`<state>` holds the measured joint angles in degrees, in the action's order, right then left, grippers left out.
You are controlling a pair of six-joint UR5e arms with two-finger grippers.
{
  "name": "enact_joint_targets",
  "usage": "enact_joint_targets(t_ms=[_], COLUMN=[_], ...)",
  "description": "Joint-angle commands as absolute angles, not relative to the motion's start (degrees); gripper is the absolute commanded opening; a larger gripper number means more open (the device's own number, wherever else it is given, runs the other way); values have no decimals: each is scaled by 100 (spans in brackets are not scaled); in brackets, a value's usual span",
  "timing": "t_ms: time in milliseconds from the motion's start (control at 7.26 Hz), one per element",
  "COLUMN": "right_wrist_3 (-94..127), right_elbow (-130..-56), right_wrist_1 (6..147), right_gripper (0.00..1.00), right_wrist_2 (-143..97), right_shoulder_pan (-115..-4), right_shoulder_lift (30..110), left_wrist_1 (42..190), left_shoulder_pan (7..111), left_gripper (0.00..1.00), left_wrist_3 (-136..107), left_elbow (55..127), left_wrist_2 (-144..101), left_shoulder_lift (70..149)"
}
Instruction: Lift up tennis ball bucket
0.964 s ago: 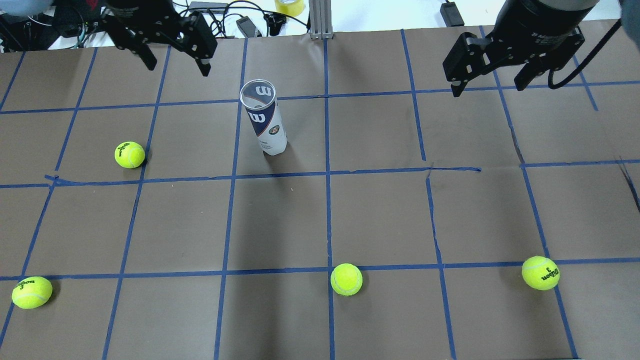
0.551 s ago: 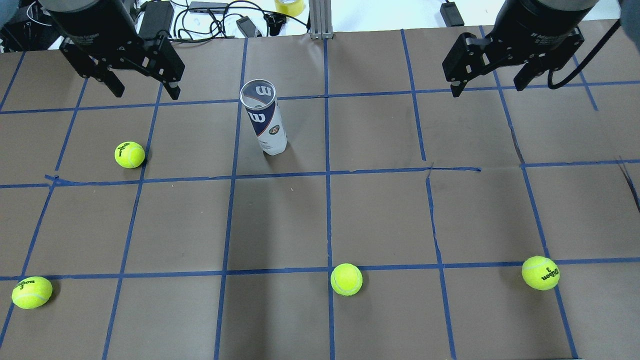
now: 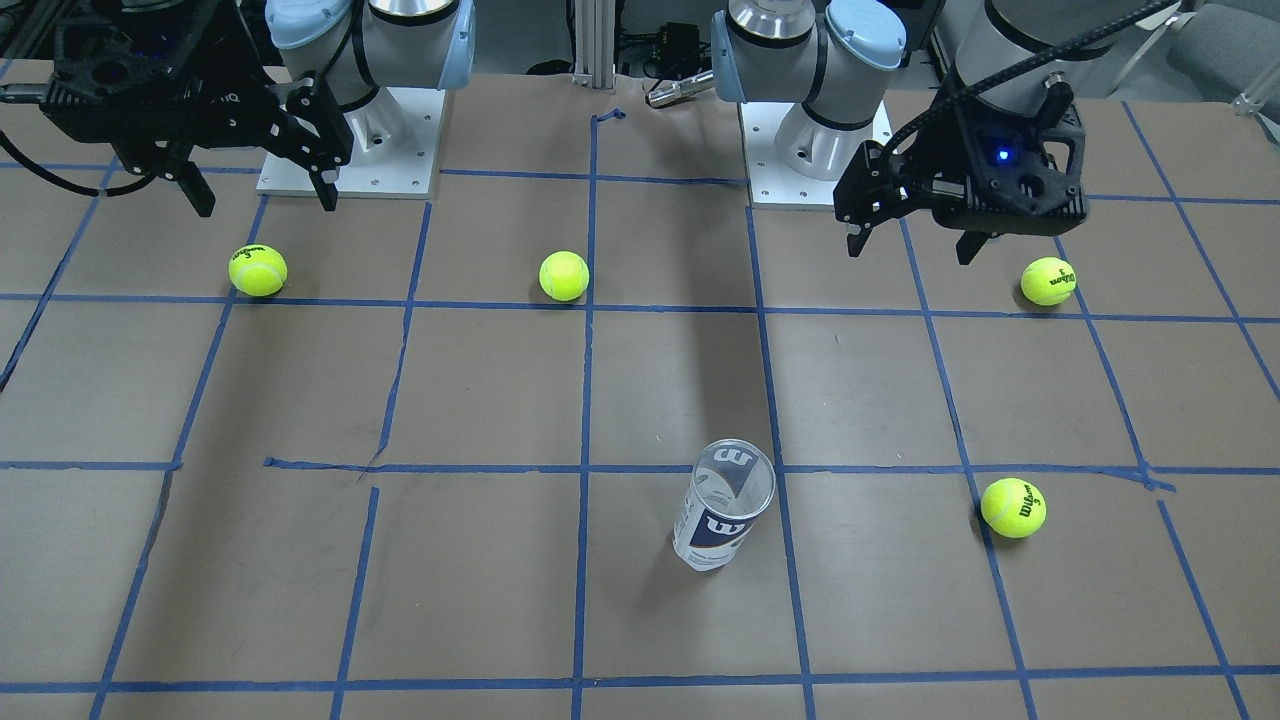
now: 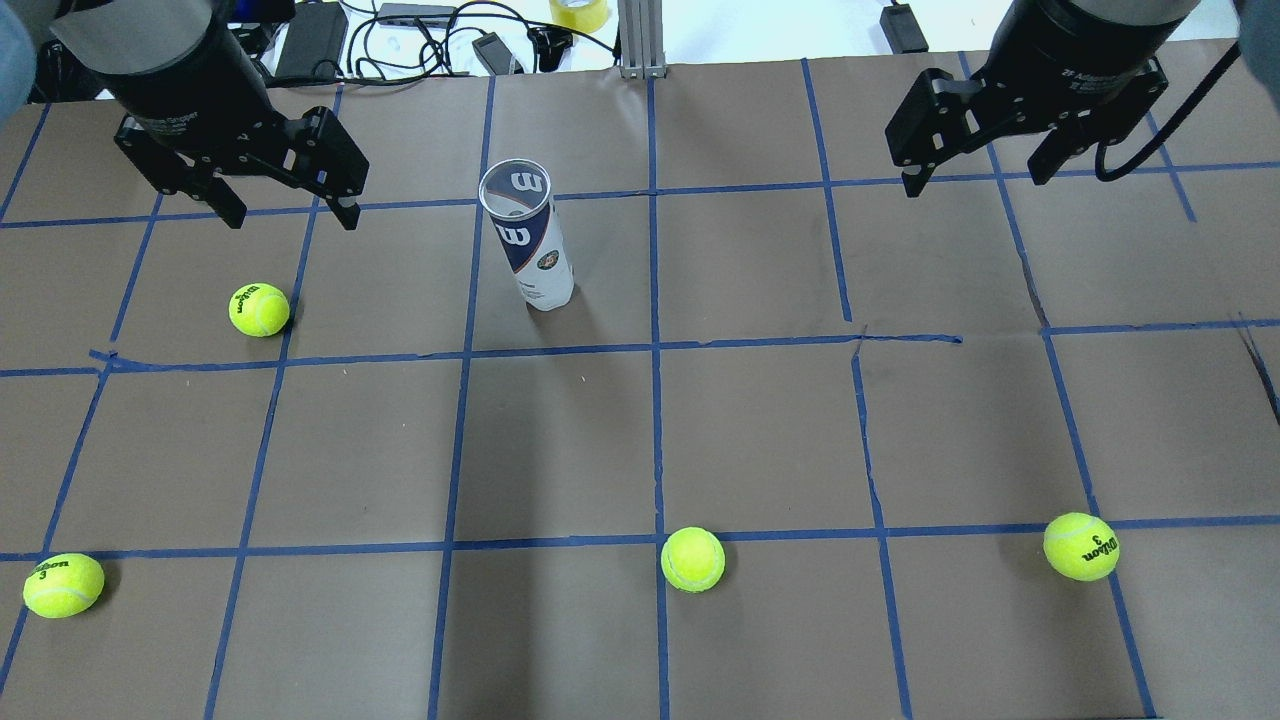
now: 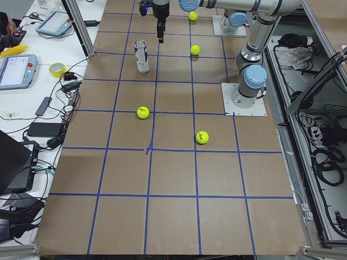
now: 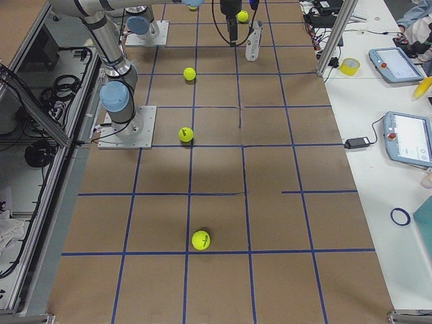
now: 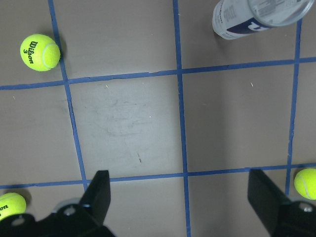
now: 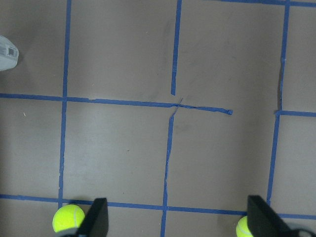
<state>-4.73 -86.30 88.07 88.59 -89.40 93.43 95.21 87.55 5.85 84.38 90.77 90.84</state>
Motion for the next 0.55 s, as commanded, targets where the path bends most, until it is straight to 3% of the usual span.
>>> enact_joint_targets(t_ms=[0, 413], right_wrist_3=[-475, -475], right_elbow=[-8631, -8631], right_wrist_1=[8815, 8807], right_gripper=[100, 100], right_wrist_2=[8851, 8859], right_shoulder_pan=[-8947, -8947], right_shoulder_lift=[9343, 9343], left_wrist_1=[9527, 9562], left_shoulder_pan=[8754, 8754], left_gripper=[100, 100], left_wrist_3=[624, 633], left_elbow=[8455, 8490], left_wrist_2=[9070, 9106], left_shoulder_lift=[9026, 8991])
